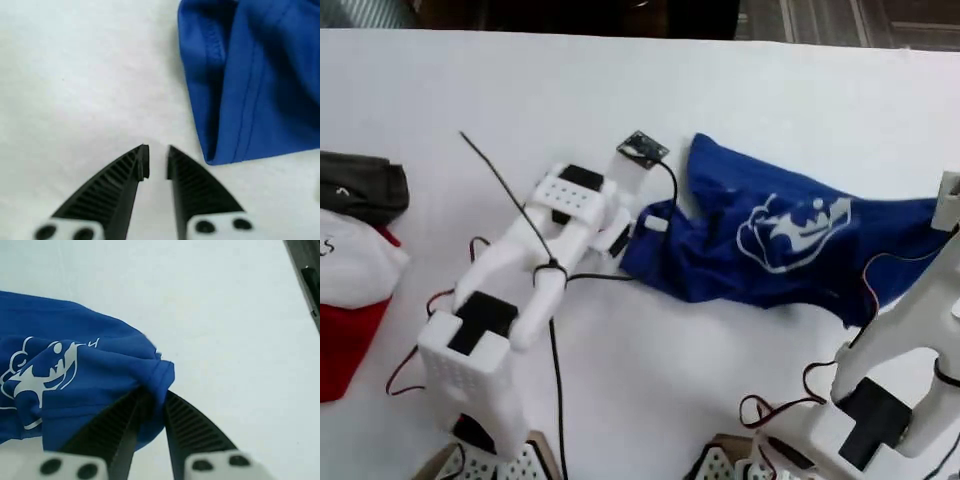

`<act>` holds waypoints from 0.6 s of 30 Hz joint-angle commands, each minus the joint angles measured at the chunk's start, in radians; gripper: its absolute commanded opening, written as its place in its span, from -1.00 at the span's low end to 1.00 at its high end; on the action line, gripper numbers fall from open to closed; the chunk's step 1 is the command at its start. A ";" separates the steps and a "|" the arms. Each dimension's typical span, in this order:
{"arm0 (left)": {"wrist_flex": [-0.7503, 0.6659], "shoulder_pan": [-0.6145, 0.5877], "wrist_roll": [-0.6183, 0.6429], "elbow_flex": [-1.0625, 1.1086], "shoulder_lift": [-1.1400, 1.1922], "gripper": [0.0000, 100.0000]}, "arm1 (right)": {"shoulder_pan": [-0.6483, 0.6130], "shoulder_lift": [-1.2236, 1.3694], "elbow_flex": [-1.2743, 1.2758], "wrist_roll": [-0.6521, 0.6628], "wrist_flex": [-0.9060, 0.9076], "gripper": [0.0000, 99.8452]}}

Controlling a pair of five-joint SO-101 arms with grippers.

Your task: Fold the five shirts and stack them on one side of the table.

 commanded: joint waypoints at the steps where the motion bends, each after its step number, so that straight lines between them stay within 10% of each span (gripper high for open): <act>1: -0.006 0.000 0.006 -0.013 -0.058 -0.95 | 0.012 -0.045 0.037 0.011 0.015 -0.70; 9: 0.137 -0.115 0.006 -0.134 -0.063 -0.95 | -0.113 -0.053 0.052 -0.057 -0.013 -0.39; 18: 0.414 -0.488 -0.002 -0.527 -0.061 -0.95 | -0.607 0.022 0.241 -0.212 -0.031 -0.39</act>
